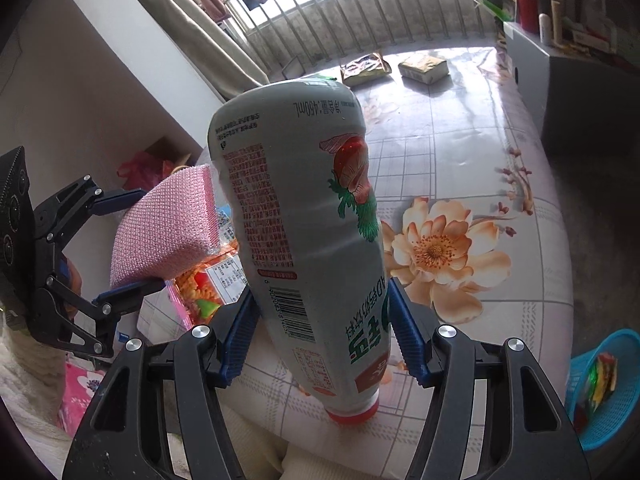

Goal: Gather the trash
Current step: 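Carry bottle and sponge to the blue wastebasket and open both grippers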

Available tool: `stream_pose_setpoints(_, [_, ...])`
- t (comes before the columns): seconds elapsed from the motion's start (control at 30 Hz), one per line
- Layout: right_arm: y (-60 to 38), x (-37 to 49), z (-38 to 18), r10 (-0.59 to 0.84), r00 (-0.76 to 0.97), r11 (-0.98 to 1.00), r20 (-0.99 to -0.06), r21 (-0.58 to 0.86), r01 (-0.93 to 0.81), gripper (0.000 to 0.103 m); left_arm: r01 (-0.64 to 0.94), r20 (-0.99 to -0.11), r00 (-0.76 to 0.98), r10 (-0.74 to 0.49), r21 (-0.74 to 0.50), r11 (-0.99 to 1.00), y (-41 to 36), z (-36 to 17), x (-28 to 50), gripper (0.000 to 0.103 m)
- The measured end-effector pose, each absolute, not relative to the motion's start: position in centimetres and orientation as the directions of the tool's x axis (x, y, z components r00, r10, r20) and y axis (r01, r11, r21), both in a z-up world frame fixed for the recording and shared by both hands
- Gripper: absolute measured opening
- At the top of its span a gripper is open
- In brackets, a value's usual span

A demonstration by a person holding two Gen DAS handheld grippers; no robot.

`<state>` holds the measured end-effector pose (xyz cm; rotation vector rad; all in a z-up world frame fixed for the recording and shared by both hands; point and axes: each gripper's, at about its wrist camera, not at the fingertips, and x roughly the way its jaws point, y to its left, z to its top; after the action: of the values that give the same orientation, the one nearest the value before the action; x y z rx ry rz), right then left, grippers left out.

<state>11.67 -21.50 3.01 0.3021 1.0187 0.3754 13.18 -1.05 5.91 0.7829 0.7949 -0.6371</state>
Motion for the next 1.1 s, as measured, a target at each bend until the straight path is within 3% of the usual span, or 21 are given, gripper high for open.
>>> stream_pose_setpoints(0.47, [-29.0, 1.6, 8.1, 0.404, 0.651, 0.869, -0.643, 0.492, -0.053, 0.058, 0.787, -0.781, 0.538, -0.319, 0.328, 0.523, -5.9, 8.8, 7.9, 0.078])
stream_pose_setpoints(0.8, [-41.2, -13.1, 8.3, 0.088, 0.768, 0.799, -0.634, 0.505, 0.326, 0.058, 0.946, -0.791, 0.291, -0.538, 0.153, 0.287, -20.3, 8.5, 0.8, 0.078])
stream_pose_setpoints(1.1, [-49.6, -20.8, 1.7, -0.124, 0.718, 0.565, -0.685, 0.546, 0.619, 0.059, 0.99, -0.85, 0.116, -0.514, 0.054, 0.133, -36.4, 1.5, -2.2, 0.078])
